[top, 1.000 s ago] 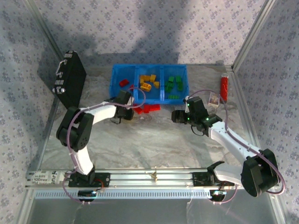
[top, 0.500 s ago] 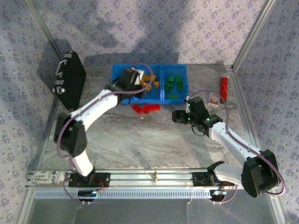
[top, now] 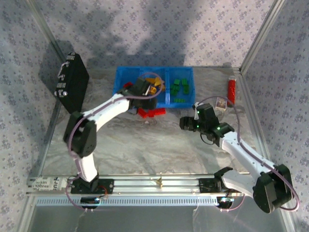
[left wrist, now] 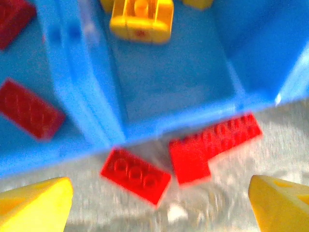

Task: Sort the legos into containers by color
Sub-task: Place the lego in the container, then move the container to the top-center of the table.

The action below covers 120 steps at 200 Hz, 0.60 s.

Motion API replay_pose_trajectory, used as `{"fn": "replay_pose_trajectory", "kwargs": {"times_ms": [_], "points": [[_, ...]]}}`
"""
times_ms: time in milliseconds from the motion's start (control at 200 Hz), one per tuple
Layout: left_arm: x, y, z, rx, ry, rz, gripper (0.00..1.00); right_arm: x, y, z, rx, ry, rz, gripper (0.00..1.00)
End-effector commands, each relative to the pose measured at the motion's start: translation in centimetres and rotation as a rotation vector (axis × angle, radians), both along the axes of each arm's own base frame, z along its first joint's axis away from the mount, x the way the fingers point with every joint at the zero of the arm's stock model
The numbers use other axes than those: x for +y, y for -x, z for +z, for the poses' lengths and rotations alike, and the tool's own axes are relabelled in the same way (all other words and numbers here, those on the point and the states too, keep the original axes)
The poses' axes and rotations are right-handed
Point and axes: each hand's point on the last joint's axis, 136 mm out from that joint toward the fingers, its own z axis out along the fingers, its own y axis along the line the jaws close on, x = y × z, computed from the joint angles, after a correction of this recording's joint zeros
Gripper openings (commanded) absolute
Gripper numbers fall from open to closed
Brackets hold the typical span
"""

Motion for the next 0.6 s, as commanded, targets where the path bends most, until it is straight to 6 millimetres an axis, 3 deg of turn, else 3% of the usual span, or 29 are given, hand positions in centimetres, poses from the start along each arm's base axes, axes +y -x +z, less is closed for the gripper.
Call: {"fn": "replay_pose_trajectory", "kwargs": {"times_ms": [0,145,240,405,595], "points": [[1.2,2.1,2.3,-0.099,0.12,0.049,0.93,1.3,-0.1,-1.4,0.038,0.008,0.054,0.76],[4.2,5.8,-1.5,-0.055,0.101,0.072,0.92,3.5,-2.0,-2.1,0.047,0.032,0.098,0.69],[4.6,6.8,-3.4,-0.001,0.085,0.042,0.92,4.8,-3.3,-2.8,0.065,0.057,0.119,0.65],[4.7,5.1,-5.5,0.047,0.071,0.047,0.92,6.3,-5.8,-4.4,0.083,0.084,0.124,0.63],[5.0,1.4,-6.4,0.055,0.131,0.094,0.91,5.9,-9.0,-6.5,0.121,0.157,0.088,0.52]]}}
